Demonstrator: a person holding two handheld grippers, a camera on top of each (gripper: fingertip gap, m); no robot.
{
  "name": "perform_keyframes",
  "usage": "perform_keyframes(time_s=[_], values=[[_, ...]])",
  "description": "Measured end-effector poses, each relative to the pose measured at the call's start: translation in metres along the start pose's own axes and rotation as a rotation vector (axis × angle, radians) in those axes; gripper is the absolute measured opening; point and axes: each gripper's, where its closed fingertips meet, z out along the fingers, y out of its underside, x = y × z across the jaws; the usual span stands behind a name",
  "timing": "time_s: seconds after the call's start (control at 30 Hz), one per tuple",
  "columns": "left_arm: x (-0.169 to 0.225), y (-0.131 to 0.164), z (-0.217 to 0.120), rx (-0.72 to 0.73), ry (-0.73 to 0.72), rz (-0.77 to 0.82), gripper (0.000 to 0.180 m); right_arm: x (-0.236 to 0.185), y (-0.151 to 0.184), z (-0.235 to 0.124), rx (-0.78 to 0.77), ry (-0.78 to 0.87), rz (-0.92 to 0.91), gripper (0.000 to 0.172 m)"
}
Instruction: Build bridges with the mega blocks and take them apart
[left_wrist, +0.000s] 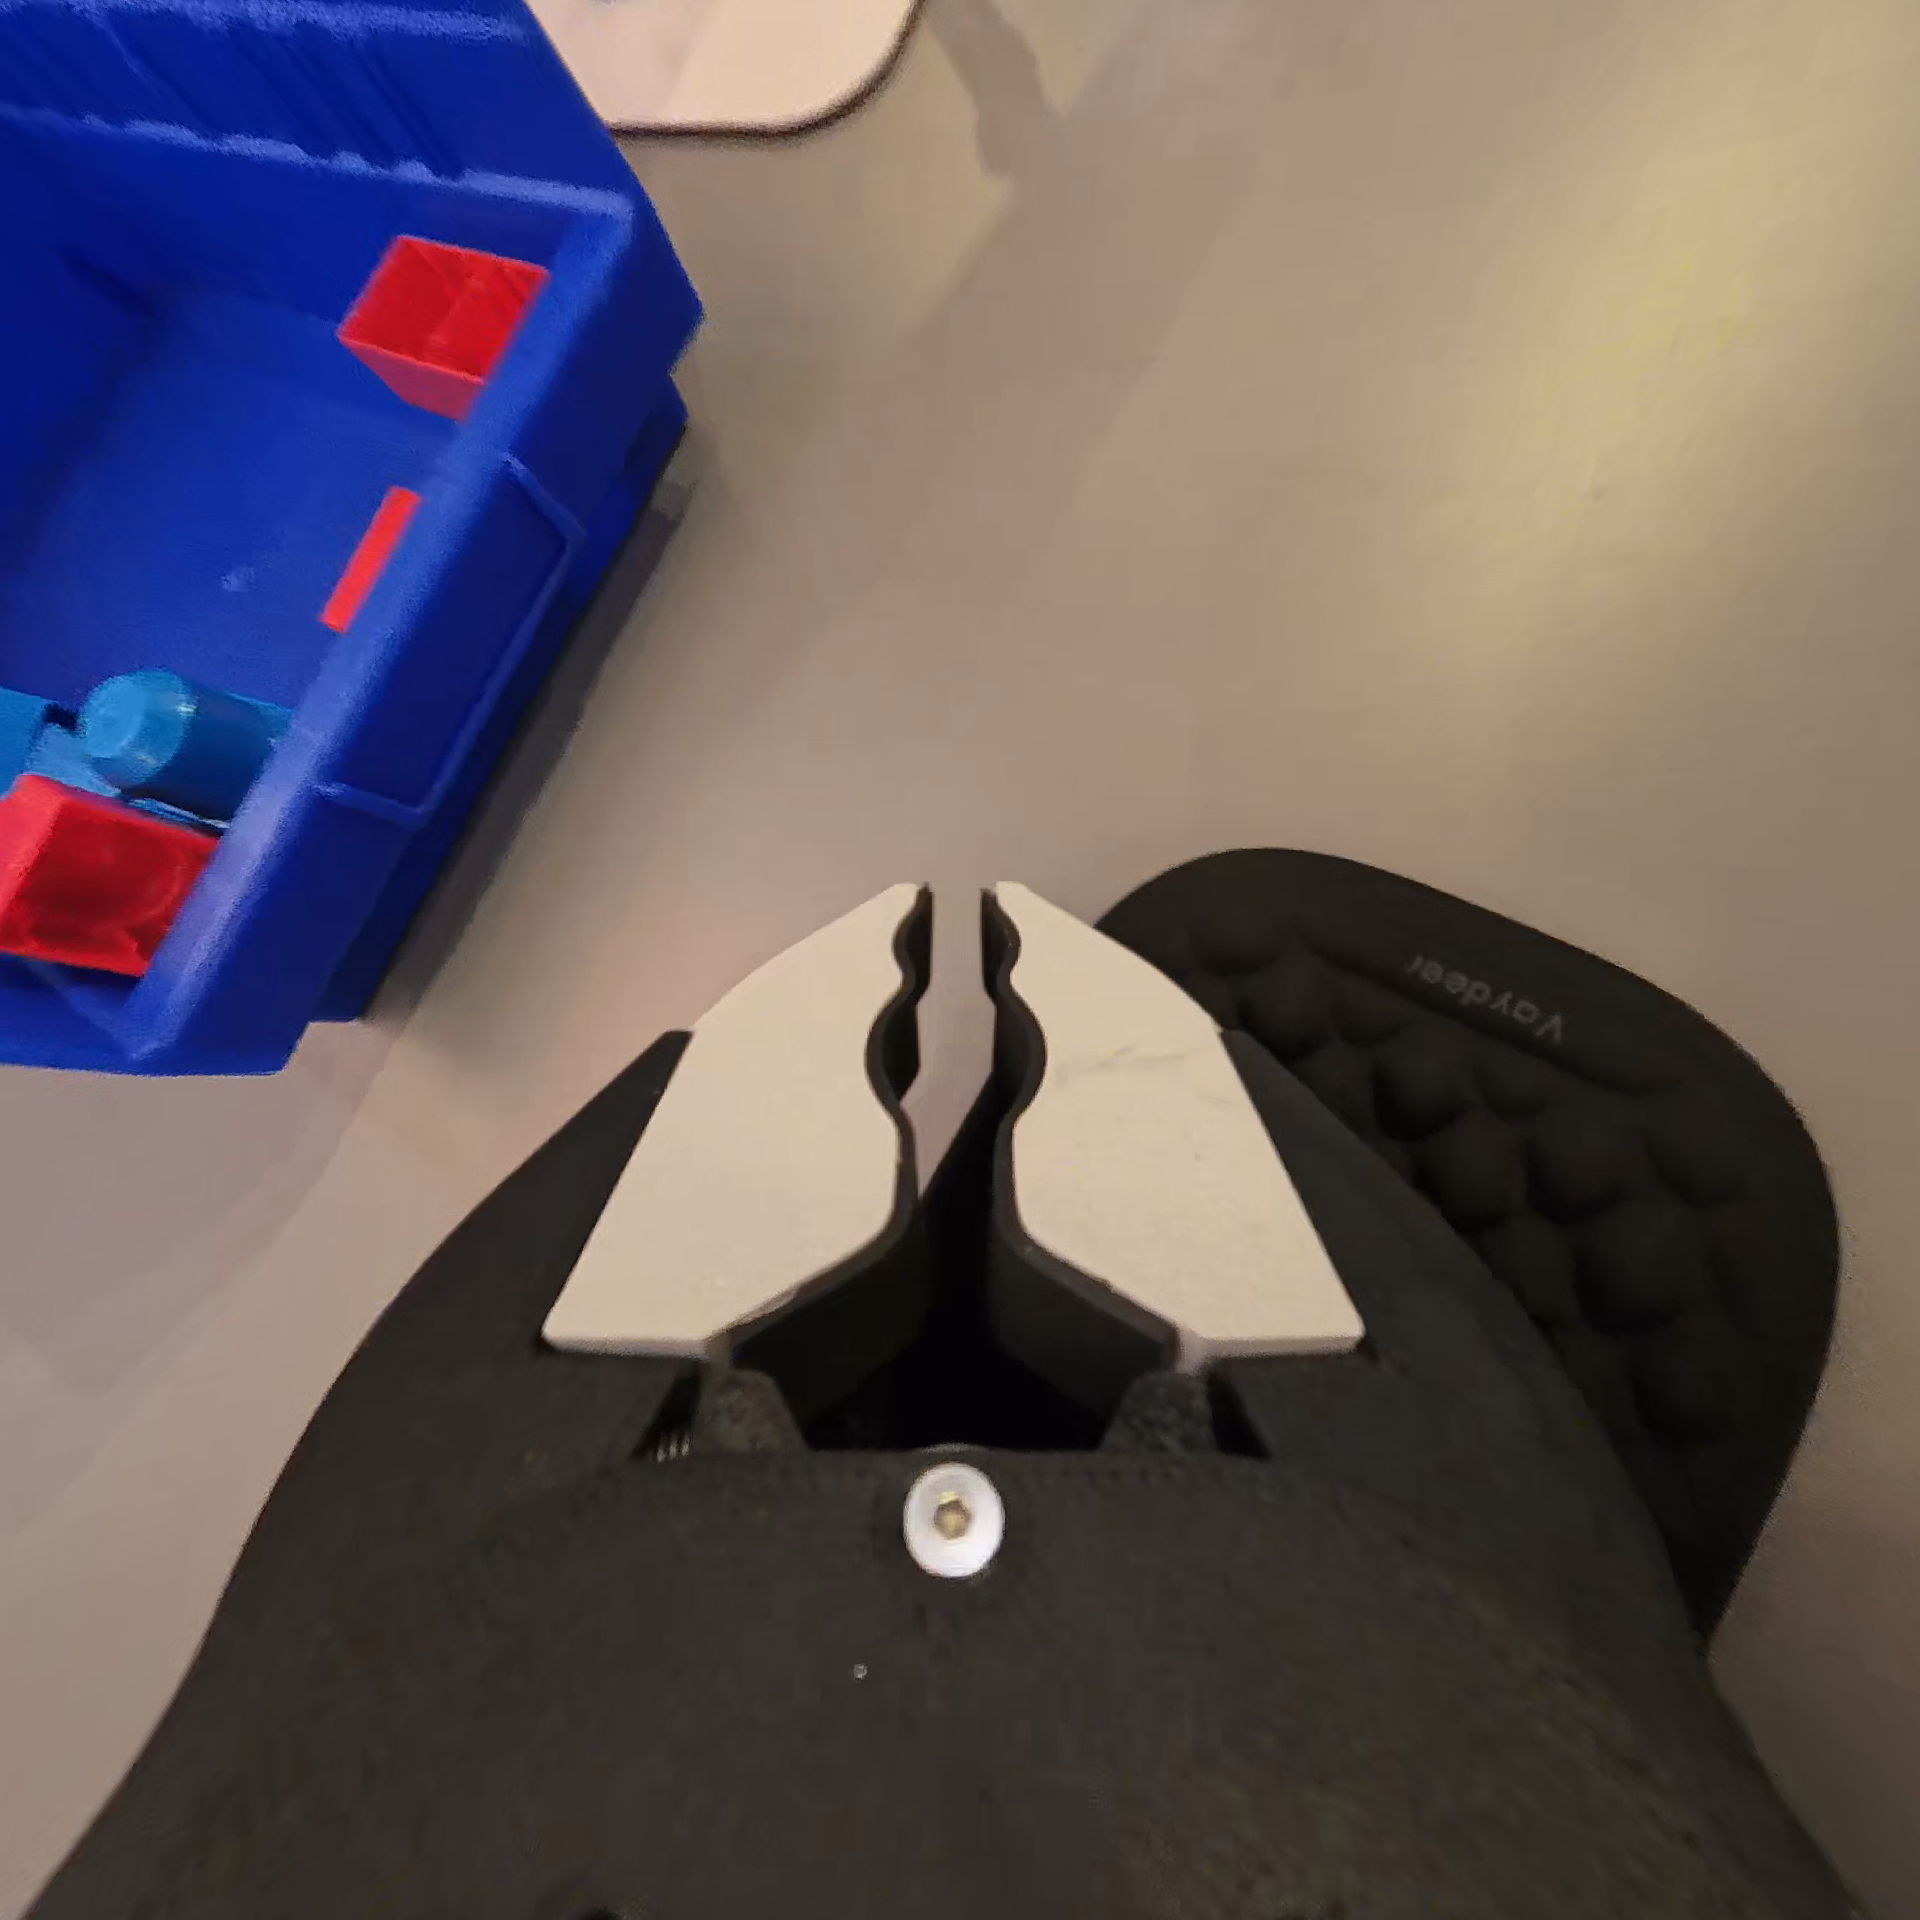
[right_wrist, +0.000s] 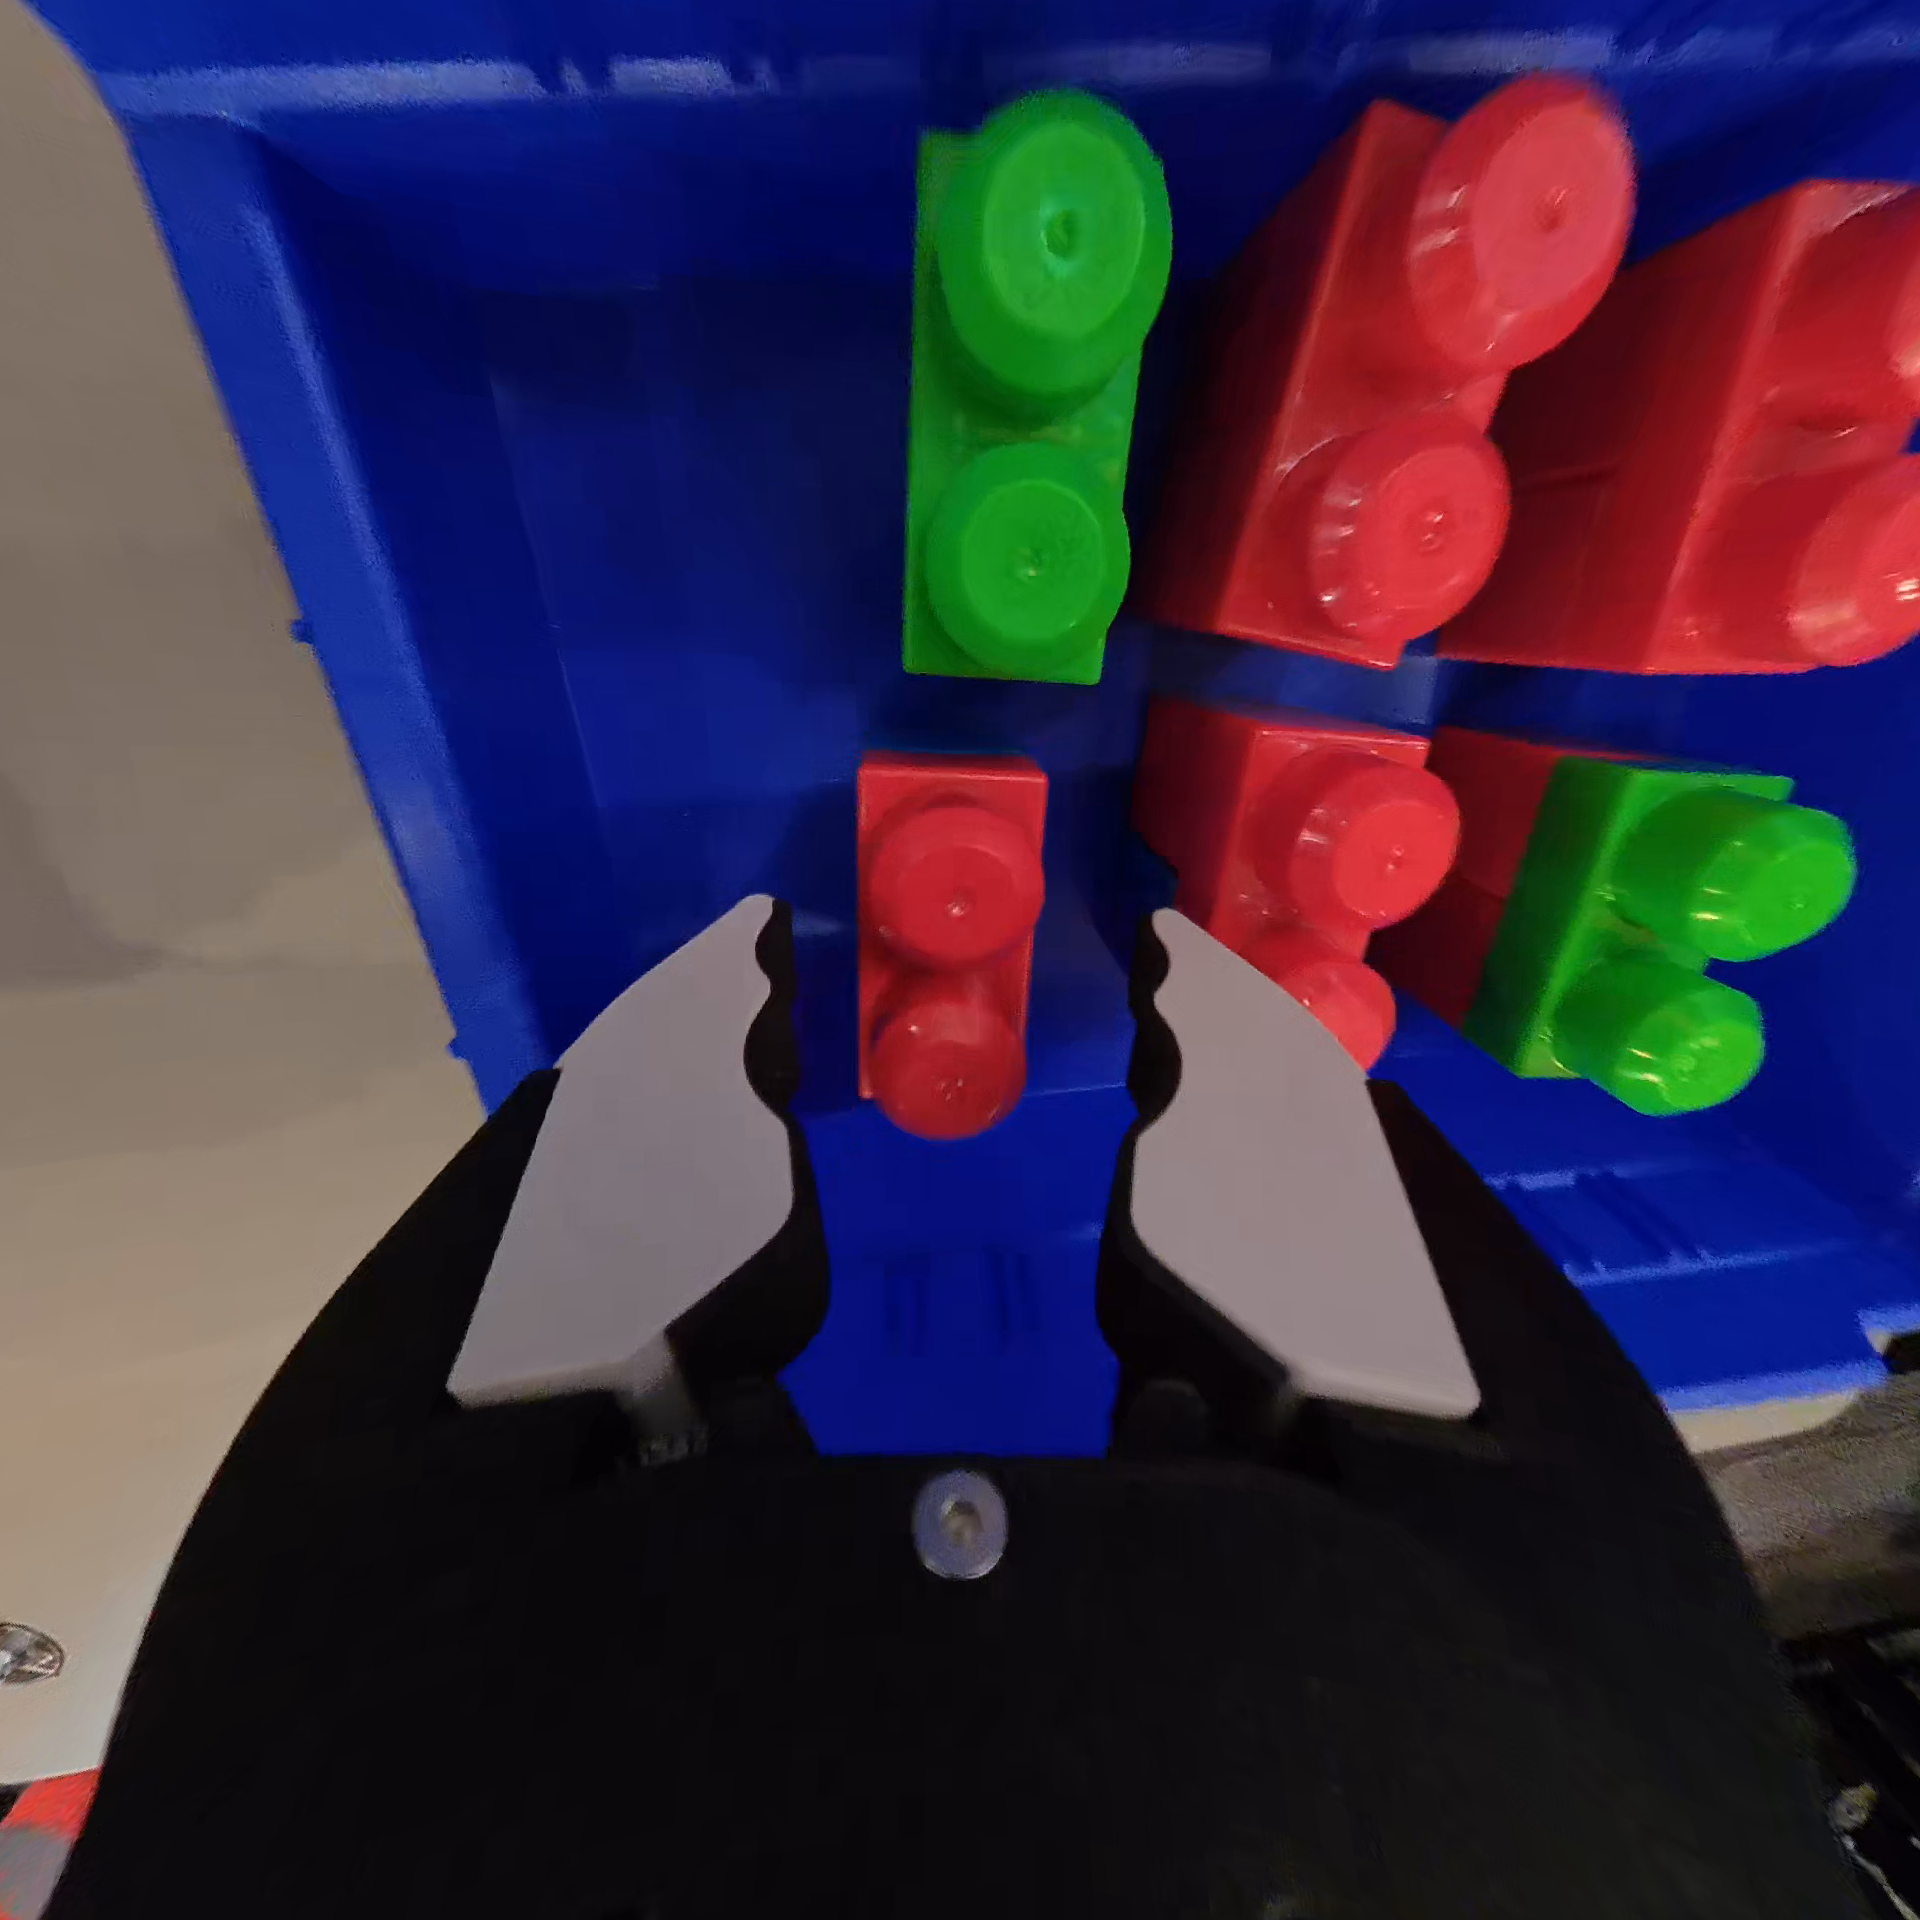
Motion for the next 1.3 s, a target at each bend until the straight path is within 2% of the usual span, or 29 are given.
perform_keyframes(time_s=[0.2, 0.33, 0.43, 0.53, 0.67, 0.73, 0.8, 0.87, 0.93, 1.03, 1.13, 1.2, 1.3], values=[[-0.033, -0.033, -0.035, 0.078, -0.158, -0.010, 0.025, -0.016, -0.016, -0.061, 0.104, 0.129, -0.002, 0.061], [-0.068, -0.058, -0.054, 0.033, -0.259, 0.046, 0.036, -0.054, -0.053, -0.100, 0.227, 0.209, -0.052, 0.056], [-0.095, -0.073, -0.051, -0.070, -0.265, 0.125, 0.037, -0.093, -0.092, -0.111, 0.290, 0.233, -0.127, 0.051], [-0.123, -0.068, -0.032, -0.204, -0.221, 0.196, 0.037, -0.132, -0.136, -0.112, 0.394, 0.226, -0.186, 0.048], [-0.161, -0.035, -0.012, -0.421, -0.201, 0.303, 0.026, -0.173, -0.173, -0.102, 0.486, 0.183, -0.246, 0.043], [-0.173, -0.027, -0.006, -0.470, -0.228, 0.374, 0.019, -0.185, -0.183, -0.096, 0.497, 0.167, -0.267, 0.041], [-0.181, -0.018, -0.001, -0.533, -0.262, 0.440, 0.021, -0.192, -0.188, -0.091, 0.500, 0.158, -0.277, 0.040], [-0.178, -0.013, 0.005, -0.537, -0.244, 0.466, 0.025, -0.198, -0.193, -0.090, 0.523, 0.143, -0.282, 0.038], [-0.181, -0.019, 0.004, -0.515, -0.295, 0.511, 0.026, -0.202, -0.196, -0.089, 0.544, 0.129, -0.282, 0.038], [-0.175, -0.034, 0.006, -0.429, -0.244, 0.450, 0.028, -0.206, -0.203, -0.086, 0.555, 0.116, -0.296, 0.038], [-0.163, -0.042, 0.014, -0.382, -0.093, 0.398, 0.031, -0.211, -0.211, -0.080, 0.555, 0.098, -0.316, 0.036], [-0.152, -0.040, 0.021, -0.405, 0.052, 0.372, 0.034, -0.214, -0.215, -0.077, 0.566, 0.083, -0.324, 0.036], [-0.155, -0.030, 0.030, -0.510, 0.160, 0.323, 0.037, -0.220, -0.218, -0.072, 0.569, 0.059, -0.333, 0.035]])
